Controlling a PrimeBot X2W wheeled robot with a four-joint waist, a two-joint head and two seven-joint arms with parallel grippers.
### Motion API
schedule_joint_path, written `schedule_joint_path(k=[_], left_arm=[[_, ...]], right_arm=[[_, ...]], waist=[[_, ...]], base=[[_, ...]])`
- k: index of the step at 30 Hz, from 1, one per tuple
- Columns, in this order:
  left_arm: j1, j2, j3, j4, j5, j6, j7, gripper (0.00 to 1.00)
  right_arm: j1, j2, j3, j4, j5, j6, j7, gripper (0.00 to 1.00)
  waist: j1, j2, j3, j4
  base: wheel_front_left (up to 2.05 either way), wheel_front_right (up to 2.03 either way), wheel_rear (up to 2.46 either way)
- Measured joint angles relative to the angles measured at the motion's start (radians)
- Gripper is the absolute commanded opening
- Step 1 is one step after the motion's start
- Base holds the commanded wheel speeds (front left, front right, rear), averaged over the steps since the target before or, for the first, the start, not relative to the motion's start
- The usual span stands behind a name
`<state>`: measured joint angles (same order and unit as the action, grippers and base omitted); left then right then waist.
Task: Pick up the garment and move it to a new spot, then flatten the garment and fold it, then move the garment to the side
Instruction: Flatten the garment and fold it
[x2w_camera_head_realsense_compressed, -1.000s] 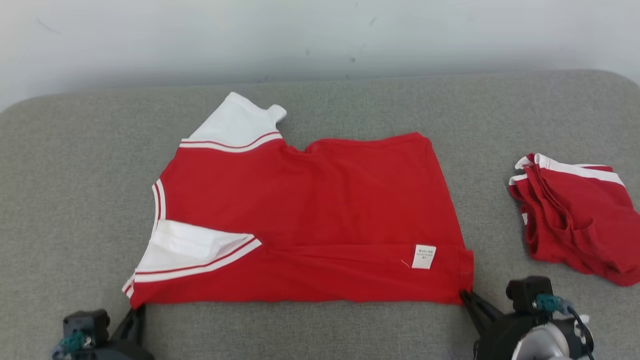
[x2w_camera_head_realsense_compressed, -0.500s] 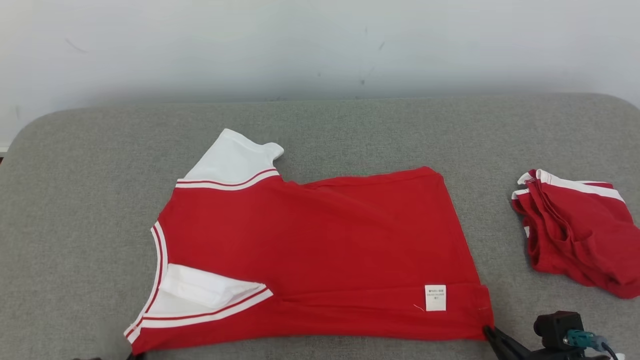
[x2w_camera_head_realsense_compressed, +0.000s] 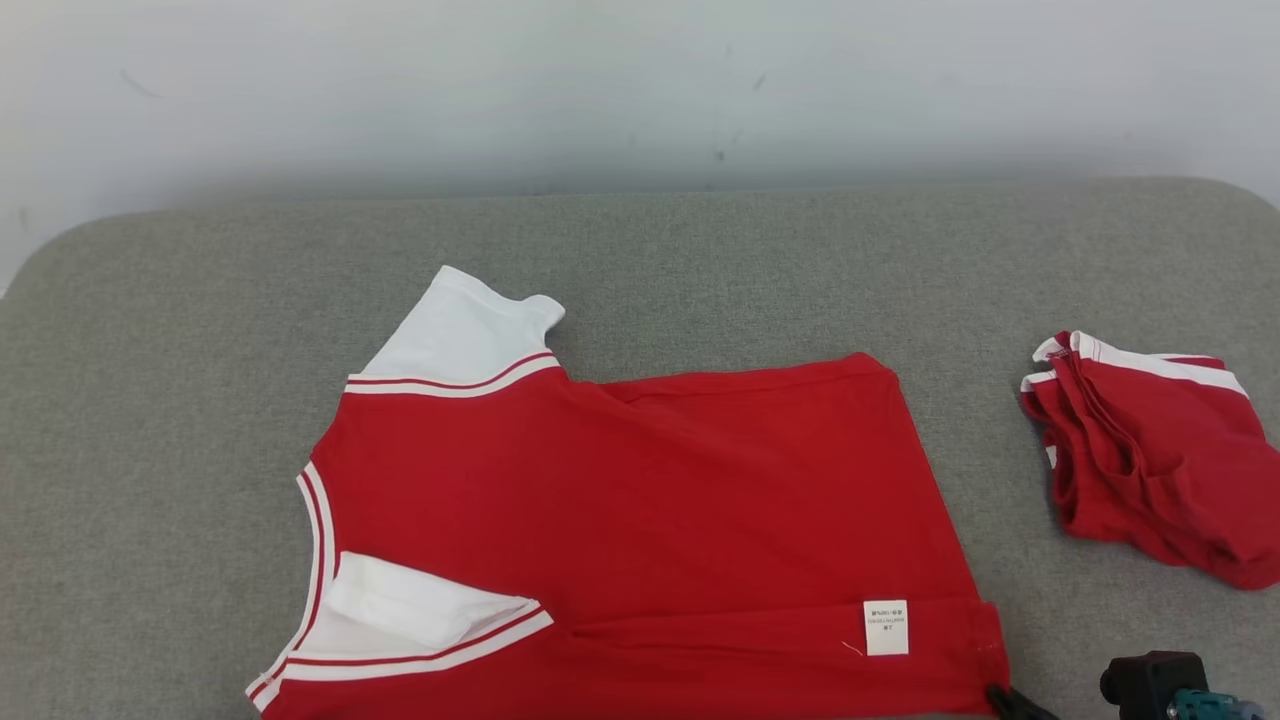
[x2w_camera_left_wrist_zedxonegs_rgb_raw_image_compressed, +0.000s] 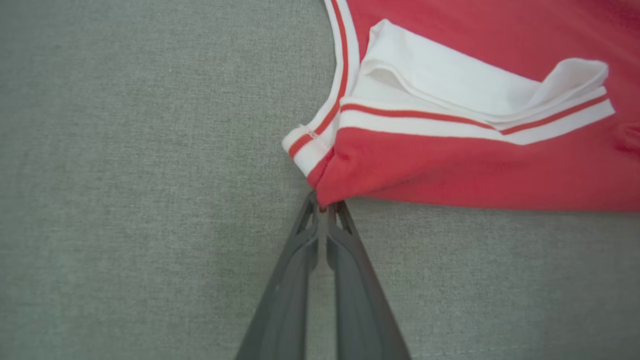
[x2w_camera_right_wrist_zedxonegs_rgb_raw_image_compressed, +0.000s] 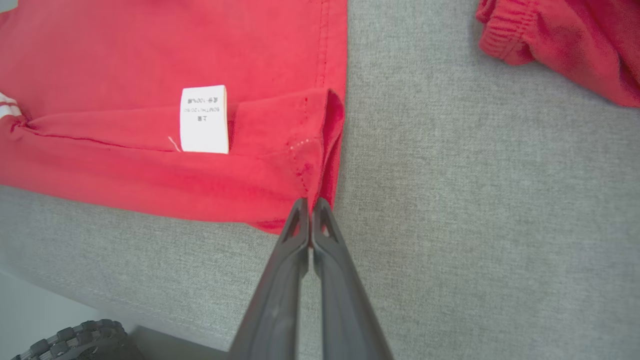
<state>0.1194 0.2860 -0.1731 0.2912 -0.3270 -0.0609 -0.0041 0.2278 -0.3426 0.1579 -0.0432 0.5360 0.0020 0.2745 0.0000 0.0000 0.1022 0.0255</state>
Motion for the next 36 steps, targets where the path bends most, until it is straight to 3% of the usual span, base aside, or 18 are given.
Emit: schedule_joint_path(k=[10,11,12,13,23,31,36], left_arm=[[0.021,-0.008,-0.012,-0.046,-0.016,0.007,0.072,0.03],[0.021,-0.009,-0.012,-0.047,-0.016,0.009,0.076,0.39],[0.021,-0.009,-0.011,-0.050,-0.016,0.009,0.080,0.84],[0.021,-0.009,-0.010,-0.052,-0.016,0.013,0.083,1.00],[0.021,-0.038,0.008,-0.098,-0.017,0.074,0.095,1.00],[0.000,-0.086,0.038,-0.232,-0.015,0.111,-0.018,1.00],[-0.058,-0.117,0.046,-0.278,0.013,0.142,-0.087,1.00]], right_arm=[[0.034,-0.003,0.004,-0.053,0.049,-0.016,0.097,0.00],[0.035,-0.003,0.003,-0.054,0.052,-0.017,0.097,0.00],[0.034,-0.002,0.002,-0.057,0.054,-0.021,0.097,0.47],[0.033,-0.002,-0.001,-0.058,0.054,-0.023,0.102,1.00],[0.010,-0.005,-0.015,-0.060,0.056,-0.025,0.097,1.00],[-0.019,0.002,-0.037,-0.091,0.048,-0.024,0.030,1.00],[-0.071,0.031,-0.073,-0.093,-0.010,-0.068,-0.058,1.00]], waist=[[0.0000,0.0000,0.023,-0.005],[0.0001,0.0001,0.025,-0.004],[0.0000,0.0000,0.026,-0.004],[0.0000,0.0000,0.027,-0.004],[0.0000,0.0000,0.013,-0.004],[0.0000,0.0000,-0.025,0.008],[0.0000,0.0000,-0.056,0.014]], base=[[0.00,0.00,0.00],[0.00,0.00,0.00],[0.00,0.00,0.00],[0.00,0.00,0.00],[0.00,0.00,0.00],[0.00,0.00,0.00],[0.00,0.00,0.00]])
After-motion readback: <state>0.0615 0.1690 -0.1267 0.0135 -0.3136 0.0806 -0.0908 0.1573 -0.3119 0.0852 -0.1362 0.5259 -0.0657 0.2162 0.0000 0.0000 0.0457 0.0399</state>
